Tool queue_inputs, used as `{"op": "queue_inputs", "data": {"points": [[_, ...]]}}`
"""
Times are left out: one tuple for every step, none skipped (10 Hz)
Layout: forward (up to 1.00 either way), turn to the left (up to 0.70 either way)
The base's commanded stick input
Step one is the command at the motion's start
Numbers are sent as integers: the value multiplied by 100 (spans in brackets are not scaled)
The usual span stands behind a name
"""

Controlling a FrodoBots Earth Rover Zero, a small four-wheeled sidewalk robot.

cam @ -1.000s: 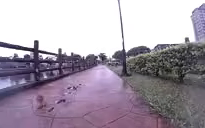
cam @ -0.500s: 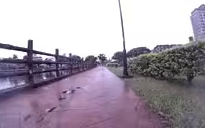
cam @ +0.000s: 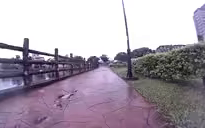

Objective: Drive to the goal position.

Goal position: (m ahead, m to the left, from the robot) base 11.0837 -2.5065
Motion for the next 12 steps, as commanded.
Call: {"op": "queue_inputs", "data": {"points": [[70, 7], [70, 34], [70, 19], [70, 10], [70, 0], [70, 0], [70, 0], [70, 0], [70, 0], [70, 0], [70, 0], [70, 0]]}}
